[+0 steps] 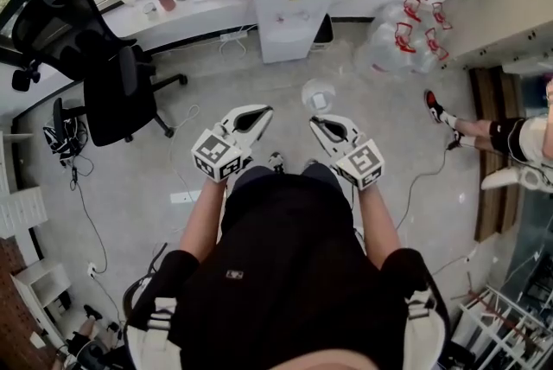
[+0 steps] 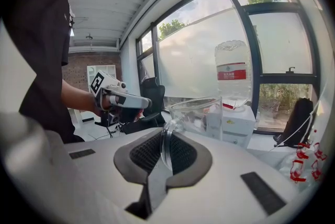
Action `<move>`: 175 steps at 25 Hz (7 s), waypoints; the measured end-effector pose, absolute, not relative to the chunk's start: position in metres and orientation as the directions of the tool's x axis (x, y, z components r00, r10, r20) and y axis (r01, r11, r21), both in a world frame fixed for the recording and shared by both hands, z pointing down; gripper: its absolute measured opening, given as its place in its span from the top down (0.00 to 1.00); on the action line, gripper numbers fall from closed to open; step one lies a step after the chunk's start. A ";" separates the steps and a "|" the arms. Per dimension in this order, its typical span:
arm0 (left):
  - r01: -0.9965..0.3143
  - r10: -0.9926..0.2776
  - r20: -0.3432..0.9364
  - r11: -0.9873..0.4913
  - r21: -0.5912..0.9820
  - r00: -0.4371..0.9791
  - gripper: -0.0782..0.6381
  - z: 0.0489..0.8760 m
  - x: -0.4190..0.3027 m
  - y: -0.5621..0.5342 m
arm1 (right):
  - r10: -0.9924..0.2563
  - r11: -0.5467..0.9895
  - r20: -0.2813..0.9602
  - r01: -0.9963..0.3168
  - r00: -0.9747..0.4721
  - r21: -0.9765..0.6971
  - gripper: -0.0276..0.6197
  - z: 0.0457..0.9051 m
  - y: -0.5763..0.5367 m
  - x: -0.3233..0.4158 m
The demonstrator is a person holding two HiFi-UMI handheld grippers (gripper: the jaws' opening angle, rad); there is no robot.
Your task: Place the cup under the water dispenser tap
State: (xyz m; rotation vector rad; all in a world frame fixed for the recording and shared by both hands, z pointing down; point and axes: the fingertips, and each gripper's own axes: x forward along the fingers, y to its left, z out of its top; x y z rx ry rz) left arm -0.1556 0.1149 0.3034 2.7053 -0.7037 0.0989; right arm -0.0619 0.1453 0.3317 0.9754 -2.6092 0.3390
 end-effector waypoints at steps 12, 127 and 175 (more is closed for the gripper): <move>-0.563 -0.522 0.211 -0.751 0.346 0.826 0.89 0.323 -0.177 0.097 | -0.540 0.764 0.382 -0.627 -0.750 -0.152 0.94 0.344 0.105 -0.066; -0.580 -0.282 0.563 -0.668 0.467 0.777 0.89 0.636 -0.069 -0.084 | -0.654 0.648 0.356 -0.737 -0.668 -0.192 0.79 0.853 -0.284 0.009; -0.655 -0.392 0.545 -0.597 0.462 0.741 0.89 0.626 -0.007 -0.101 | -0.260 0.922 0.483 -0.363 -0.836 -0.132 0.79 0.821 -0.256 0.057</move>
